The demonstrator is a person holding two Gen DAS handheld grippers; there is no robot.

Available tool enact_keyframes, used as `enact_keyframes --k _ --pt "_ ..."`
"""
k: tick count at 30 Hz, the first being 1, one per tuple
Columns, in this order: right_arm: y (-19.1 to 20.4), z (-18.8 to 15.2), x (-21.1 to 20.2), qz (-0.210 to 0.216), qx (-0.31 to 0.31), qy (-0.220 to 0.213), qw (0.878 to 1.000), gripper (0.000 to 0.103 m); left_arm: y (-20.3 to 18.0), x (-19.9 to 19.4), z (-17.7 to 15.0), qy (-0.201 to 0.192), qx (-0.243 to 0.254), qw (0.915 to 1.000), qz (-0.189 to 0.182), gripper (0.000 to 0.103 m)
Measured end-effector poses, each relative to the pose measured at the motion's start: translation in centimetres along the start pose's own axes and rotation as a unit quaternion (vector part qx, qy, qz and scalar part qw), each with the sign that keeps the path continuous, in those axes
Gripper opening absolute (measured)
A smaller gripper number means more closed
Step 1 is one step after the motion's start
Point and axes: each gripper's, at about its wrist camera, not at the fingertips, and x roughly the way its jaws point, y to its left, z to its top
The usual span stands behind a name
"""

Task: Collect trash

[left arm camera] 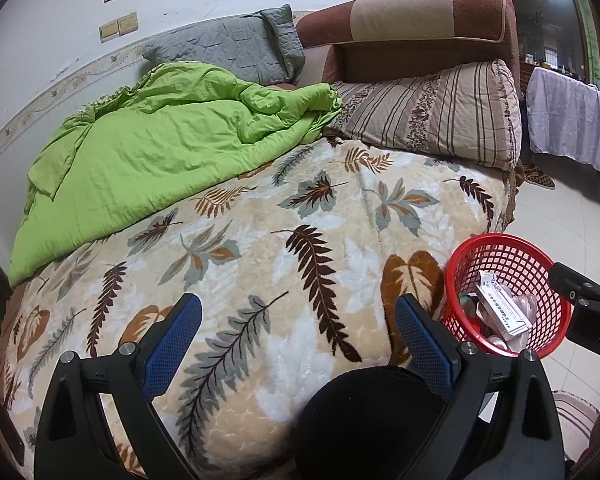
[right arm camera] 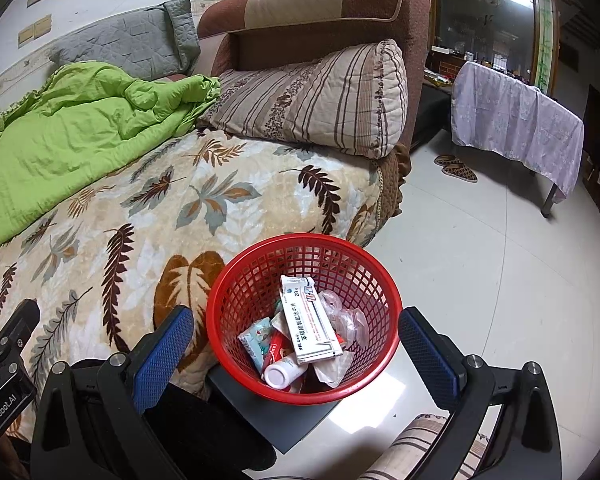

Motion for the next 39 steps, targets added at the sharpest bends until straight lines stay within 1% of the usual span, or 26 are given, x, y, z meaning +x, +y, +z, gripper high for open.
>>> enact_keyframes --k 26,30,32,35,36,37,39 --pt "0.2 0.0 -0.1 0.001 -0.002 0.000 1.000 0.103 0.0 0.0 -0.1 -0.001 0.002 1.0000 -0.001 0.096" --pt "0.7 0.1 0.3 0.009 -0.008 0.000 1.000 0.103 0.1 0.0 0.1 0.005 -0.004 1.0000 -0.003 0.096" --pt "1.2 0.2 0.6 0.022 -0.016 -0.001 1.000 0.103 1.2 0.3 0.3 0.015 -0.023 0.9996 -0.006 0.096" --pt "3.0 1.0 1.3 0.058 -0.047 -0.001 0.997 0.103 4.0 1.2 0.3 0.031 -0.064 0.9975 0.003 0.096" --pt "4.3 1.5 1.7 0.074 -0.062 0.001 0.995 0.103 5.2 1.4 0.3 0.035 -0.078 0.9963 0.011 0.096" --pt "4.9 1.7 2.1 0.080 -0.069 0.002 0.994 0.103 6.3 1.7 0.1 0.039 -0.091 0.9949 0.019 0.096" --pt "7.5 2.7 3.1 0.100 -0.086 0.004 0.991 0.103 9.6 2.3 -0.4 0.049 -0.131 0.9893 0.042 0.096"
